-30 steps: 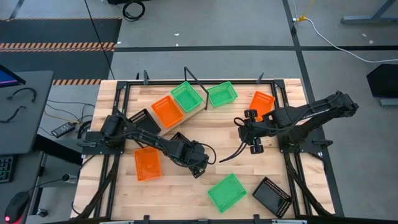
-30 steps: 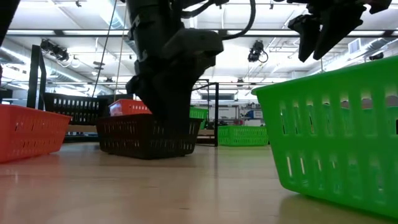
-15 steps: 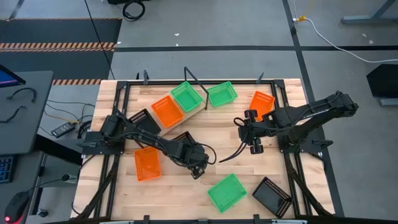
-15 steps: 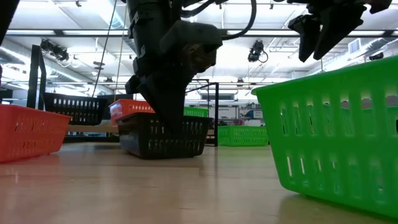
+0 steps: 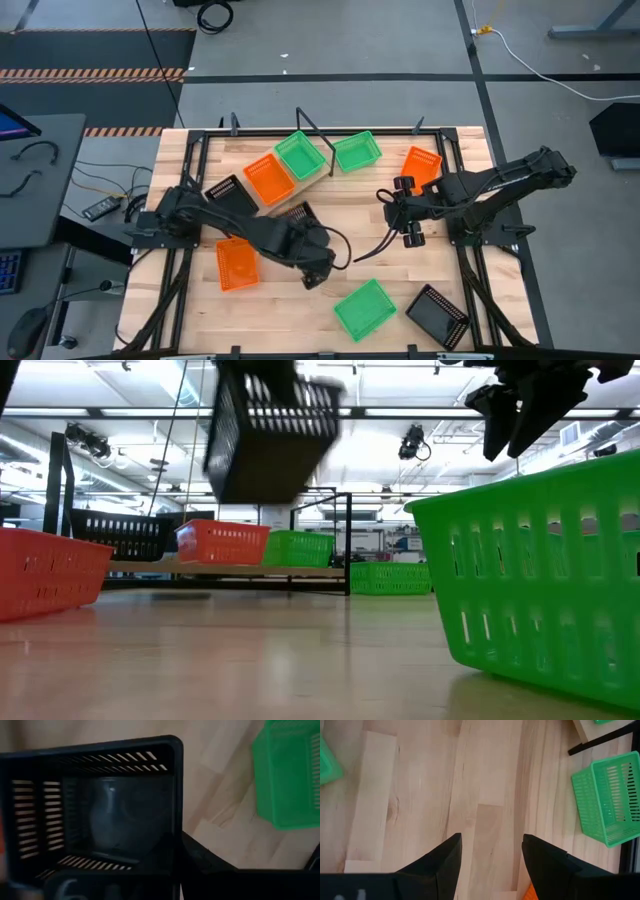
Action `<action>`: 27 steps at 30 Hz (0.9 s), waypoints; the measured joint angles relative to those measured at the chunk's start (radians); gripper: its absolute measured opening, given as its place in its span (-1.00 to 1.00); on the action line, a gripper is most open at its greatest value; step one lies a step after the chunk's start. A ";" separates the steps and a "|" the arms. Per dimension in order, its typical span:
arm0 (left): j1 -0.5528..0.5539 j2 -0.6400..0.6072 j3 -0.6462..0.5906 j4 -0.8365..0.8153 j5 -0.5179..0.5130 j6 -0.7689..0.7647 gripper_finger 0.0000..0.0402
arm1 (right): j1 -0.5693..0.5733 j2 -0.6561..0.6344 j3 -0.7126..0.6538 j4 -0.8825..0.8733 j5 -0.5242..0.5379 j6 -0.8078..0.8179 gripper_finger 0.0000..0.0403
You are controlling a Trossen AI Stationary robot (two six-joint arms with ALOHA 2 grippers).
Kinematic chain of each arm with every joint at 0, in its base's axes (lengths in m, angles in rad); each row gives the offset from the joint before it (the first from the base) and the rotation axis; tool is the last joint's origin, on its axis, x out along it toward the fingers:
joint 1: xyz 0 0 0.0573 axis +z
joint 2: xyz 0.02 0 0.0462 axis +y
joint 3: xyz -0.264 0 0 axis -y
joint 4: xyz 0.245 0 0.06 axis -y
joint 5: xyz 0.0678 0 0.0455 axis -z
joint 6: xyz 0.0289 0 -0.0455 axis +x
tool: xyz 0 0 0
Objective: Stack baskets on shelf by color
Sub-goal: Stack the top black bin on top of the black bin on the shelf
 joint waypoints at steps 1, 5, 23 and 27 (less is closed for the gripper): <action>-0.008 -0.002 0.038 -0.068 -0.029 -0.015 -0.95 | 0.000 0.000 0.000 0.000 0.000 0.000 0.06; -0.020 -0.001 0.128 -0.277 -0.066 -0.076 -0.95 | 0.000 0.000 0.000 0.000 0.000 0.000 0.06; 0.044 -0.110 -0.144 -0.267 -0.020 -0.043 -0.95 | 0.005 0.000 0.000 -0.035 -0.002 0.061 0.06; 0.051 -0.232 -0.212 -0.267 -0.041 -0.088 -0.95 | 0.021 0.000 0.000 -0.038 -0.002 0.068 0.06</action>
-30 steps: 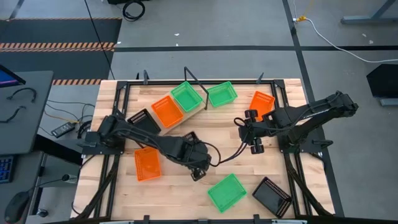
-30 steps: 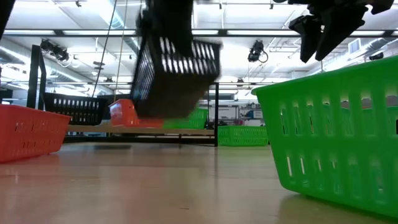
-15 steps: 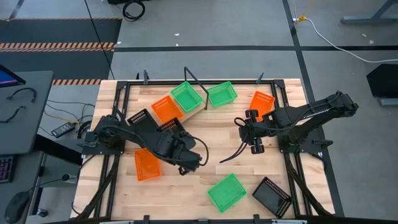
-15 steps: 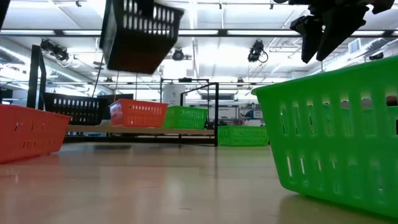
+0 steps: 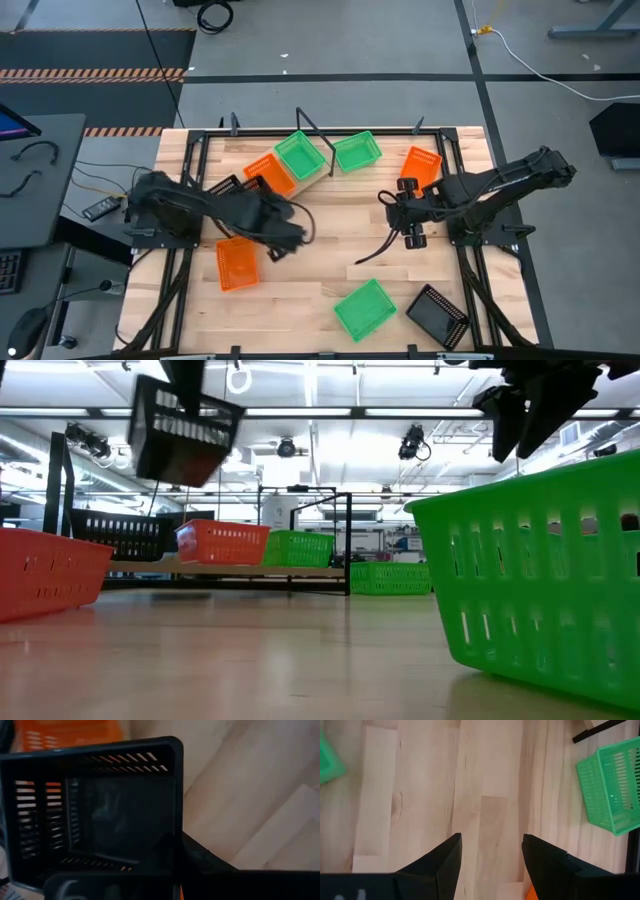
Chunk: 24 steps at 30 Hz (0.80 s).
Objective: Stack baskets on shelf by color
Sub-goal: Stack the top black bin on top of the black bin on the shelf
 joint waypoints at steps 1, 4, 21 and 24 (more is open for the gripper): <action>-0.002 -0.034 -0.023 0.000 -0.001 -0.016 -0.95 | 0.004 0.000 0.000 -0.001 0.001 0.000 0.06; -0.010 -0.125 -0.106 0.001 0.000 -0.063 -0.95 | 0.010 0.000 0.000 0.001 0.002 0.000 0.06; 0.067 -0.260 -0.432 0.082 0.020 -0.003 -0.94 | 0.011 0.000 0.000 0.018 0.002 0.001 0.06; 0.072 -0.260 -0.462 0.083 0.017 0.018 -0.95 | 0.011 0.000 0.000 0.018 0.002 0.007 0.06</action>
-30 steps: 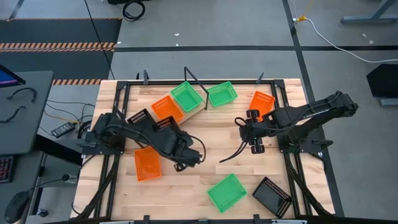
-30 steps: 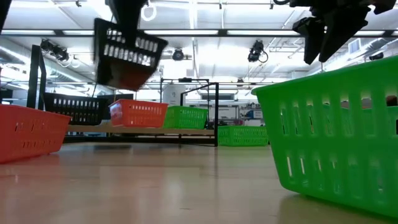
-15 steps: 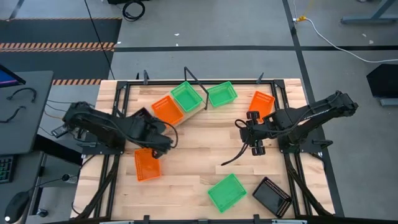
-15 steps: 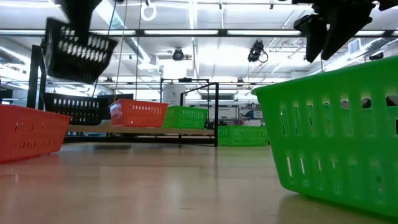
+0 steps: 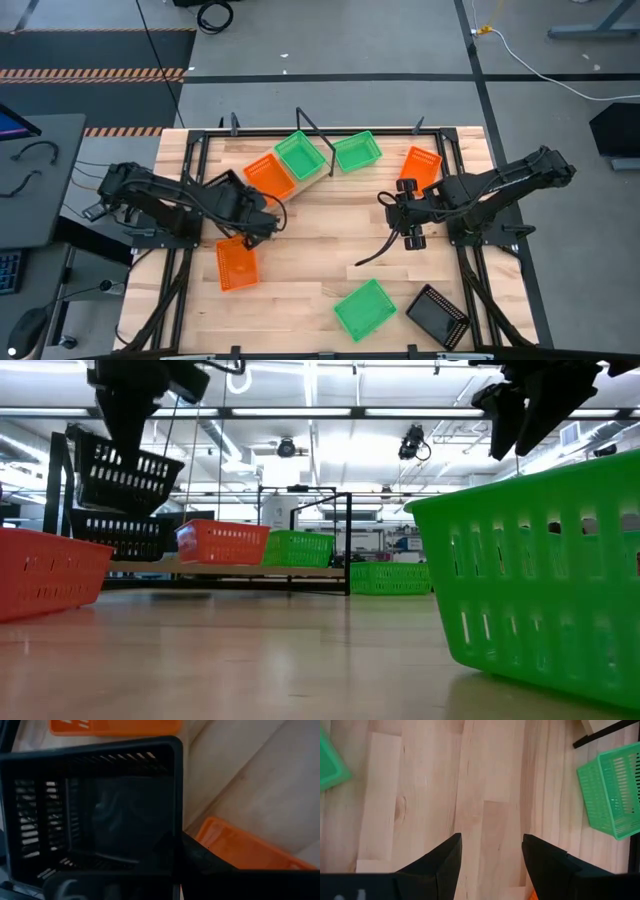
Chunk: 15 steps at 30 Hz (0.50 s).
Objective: Stack baskets on shelf by color
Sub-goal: Stack the top black bin on top of the black bin on the shelf
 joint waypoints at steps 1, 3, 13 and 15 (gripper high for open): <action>0.000 0.000 -0.011 0.001 -0.002 0.005 -0.95 | 0.000 0.000 0.000 0.000 0.000 0.000 0.06; 0.000 0.000 -0.039 0.005 -0.003 0.008 -0.94 | 0.000 0.000 0.000 0.000 0.000 0.000 0.06; 0.003 0.000 -0.129 0.107 -0.014 0.046 -0.94 | 0.000 0.000 0.000 0.024 0.000 0.000 0.06; 0.010 0.000 -0.129 0.105 -0.021 0.047 -0.94 | 0.000 0.000 0.000 0.023 0.000 0.000 0.06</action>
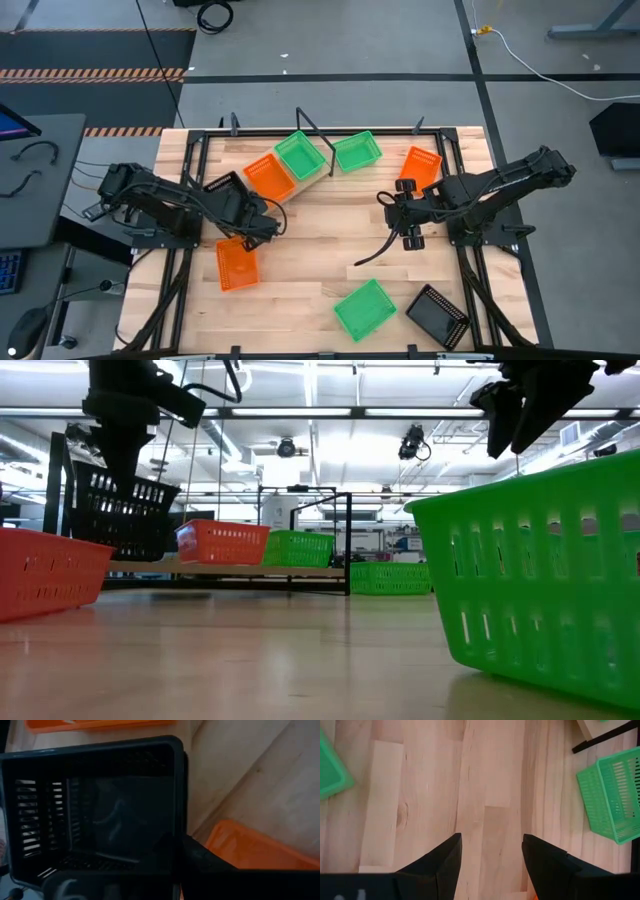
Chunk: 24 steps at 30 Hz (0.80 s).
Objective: Stack baskets on shelf by color
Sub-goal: Stack the top black bin on top of the black bin on the shelf
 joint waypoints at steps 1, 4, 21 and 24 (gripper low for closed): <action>0.003 0.000 0.000 -0.002 -0.001 0.001 -0.94 | 0.000 0.000 0.000 0.000 0.000 0.000 0.06; 0.012 0.000 0.000 0.000 -0.001 0.005 -0.94 | 0.000 0.000 0.000 -0.001 0.000 0.000 0.06; 0.022 0.000 0.000 0.025 -0.018 -0.054 -0.45 | 0.000 0.000 0.000 -0.002 -0.001 0.000 0.06; 0.022 0.000 0.000 0.025 -0.019 -0.054 -0.24 | 0.000 0.000 0.000 -0.002 -0.001 0.000 0.06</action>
